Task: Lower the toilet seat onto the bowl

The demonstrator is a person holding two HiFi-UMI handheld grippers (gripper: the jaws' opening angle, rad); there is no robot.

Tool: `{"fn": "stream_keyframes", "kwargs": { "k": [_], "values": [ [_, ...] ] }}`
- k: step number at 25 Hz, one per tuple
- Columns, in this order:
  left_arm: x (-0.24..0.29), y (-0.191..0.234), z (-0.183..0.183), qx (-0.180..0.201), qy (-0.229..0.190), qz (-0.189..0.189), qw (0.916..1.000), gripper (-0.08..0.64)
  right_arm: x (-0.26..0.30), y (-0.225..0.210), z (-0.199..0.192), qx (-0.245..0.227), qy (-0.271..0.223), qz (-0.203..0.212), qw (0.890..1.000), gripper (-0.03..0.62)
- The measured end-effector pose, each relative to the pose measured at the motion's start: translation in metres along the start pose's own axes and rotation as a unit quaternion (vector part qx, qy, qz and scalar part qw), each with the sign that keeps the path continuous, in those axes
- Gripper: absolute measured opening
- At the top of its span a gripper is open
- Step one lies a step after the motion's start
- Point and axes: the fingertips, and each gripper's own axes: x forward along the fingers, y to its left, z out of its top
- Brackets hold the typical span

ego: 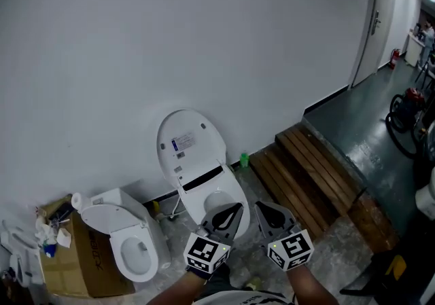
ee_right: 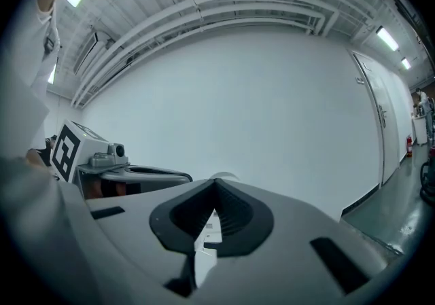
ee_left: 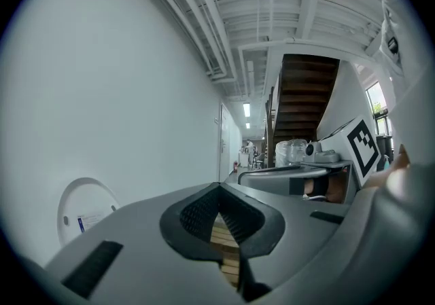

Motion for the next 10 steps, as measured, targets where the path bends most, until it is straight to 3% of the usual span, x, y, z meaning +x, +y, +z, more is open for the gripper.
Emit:
{"fn": "stream_keyframes", "kwargs": {
  "k": [10],
  "values": [
    [-0.030,-0.022,0.002,0.001,-0.017,0.012,0.9998,0.011,-0.025,0.024,-0.002,-0.009,-0.003,0.011,1.000,0.014]
  ]
}}
